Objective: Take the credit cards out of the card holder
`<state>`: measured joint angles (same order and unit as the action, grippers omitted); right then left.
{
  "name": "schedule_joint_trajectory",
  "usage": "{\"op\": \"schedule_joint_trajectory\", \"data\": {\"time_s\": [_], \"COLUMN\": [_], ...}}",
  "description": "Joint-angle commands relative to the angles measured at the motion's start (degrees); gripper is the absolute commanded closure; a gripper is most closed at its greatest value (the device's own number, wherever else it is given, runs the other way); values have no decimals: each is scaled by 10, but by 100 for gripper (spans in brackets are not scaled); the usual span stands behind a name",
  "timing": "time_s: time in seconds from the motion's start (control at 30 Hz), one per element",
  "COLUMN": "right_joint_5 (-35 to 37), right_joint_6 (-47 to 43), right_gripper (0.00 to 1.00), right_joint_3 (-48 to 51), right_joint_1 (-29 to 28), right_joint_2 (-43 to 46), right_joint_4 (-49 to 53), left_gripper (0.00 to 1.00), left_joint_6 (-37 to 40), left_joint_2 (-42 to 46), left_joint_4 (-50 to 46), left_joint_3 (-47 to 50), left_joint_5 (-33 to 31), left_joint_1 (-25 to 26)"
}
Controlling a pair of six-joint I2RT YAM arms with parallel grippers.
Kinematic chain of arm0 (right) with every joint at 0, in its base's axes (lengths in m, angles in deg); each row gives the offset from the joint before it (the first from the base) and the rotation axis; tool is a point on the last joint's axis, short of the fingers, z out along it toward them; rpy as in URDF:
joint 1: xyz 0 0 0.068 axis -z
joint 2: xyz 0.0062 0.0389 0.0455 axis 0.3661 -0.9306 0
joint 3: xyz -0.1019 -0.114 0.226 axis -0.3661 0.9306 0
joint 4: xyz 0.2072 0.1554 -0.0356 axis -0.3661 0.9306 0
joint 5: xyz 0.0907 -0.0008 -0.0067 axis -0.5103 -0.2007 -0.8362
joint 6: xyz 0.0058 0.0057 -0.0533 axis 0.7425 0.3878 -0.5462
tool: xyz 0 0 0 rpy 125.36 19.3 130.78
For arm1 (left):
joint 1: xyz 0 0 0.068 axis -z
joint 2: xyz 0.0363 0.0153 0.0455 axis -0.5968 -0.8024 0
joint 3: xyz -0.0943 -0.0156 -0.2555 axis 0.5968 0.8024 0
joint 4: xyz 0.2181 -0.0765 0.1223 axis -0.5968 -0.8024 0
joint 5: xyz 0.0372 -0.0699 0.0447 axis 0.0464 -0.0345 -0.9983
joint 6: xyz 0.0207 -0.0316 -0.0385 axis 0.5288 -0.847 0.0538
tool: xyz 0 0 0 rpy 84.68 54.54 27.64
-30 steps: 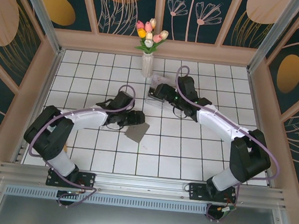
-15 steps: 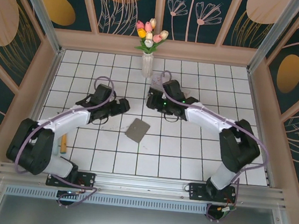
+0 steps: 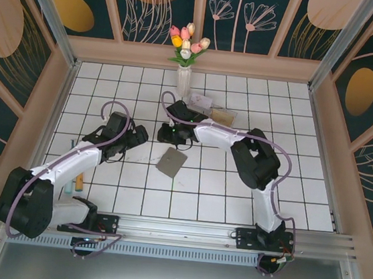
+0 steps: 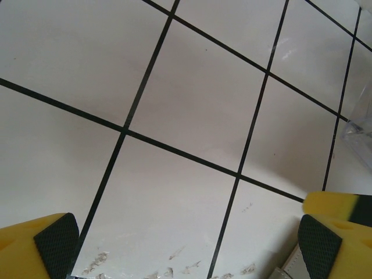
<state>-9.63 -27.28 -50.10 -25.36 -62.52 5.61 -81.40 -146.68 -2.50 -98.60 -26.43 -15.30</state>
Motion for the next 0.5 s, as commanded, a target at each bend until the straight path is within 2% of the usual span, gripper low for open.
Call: {"op": "schedule_joint_trajectory", "data": {"time_s": [0.0, 0.2, 0.47], "right_joint_5": [-15, -12, -3], "right_joint_6": [15, 5, -14], "right_gripper": [75, 74, 75], "right_joint_3": [-12, 5, 44], "right_joint_1": [0, 0, 0], "right_joint_2": [-15, -9, 21], "right_joint_4": [35, 63, 94], "left_gripper": [1, 1, 2], "left_joint_6": [-9, -5, -8], "left_joint_2": [5, -10, -22], "left_joint_4": [-14, -15, -13], "left_joint_3": [5, 1, -5], "left_joint_5": [-9, 8, 64], "left_joint_1": [-3, -2, -2]}}
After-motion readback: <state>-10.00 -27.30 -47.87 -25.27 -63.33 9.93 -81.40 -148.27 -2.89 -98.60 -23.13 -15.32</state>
